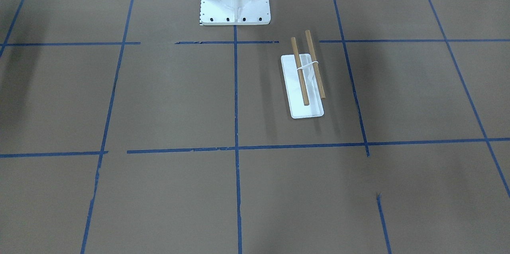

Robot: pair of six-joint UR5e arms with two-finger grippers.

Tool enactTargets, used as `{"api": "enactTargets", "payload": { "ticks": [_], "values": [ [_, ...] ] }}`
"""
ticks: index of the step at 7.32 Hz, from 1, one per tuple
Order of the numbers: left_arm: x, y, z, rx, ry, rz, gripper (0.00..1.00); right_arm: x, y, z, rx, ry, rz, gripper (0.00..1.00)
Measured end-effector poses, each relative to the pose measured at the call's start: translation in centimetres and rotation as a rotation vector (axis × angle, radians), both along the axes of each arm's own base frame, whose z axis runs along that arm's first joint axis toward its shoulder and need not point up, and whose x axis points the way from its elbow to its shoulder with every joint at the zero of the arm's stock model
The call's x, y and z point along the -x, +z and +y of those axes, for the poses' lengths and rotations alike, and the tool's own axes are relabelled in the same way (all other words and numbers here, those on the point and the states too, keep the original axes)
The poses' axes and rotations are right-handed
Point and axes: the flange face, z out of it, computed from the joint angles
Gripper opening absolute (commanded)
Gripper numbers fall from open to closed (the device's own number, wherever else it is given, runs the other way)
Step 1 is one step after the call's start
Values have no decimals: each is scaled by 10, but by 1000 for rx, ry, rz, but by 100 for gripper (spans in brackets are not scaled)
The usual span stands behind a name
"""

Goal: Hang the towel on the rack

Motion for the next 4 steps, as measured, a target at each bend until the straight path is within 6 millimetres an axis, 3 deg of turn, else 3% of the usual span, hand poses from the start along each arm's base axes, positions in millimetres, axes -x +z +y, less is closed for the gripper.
{"api": "enactTargets", "payload": {
  "ticks": [4],
  "values": [
    [-1,-3,-1,-5,1,3,100,1,-4,-14,-32,-2,0,100]
  ]
}}
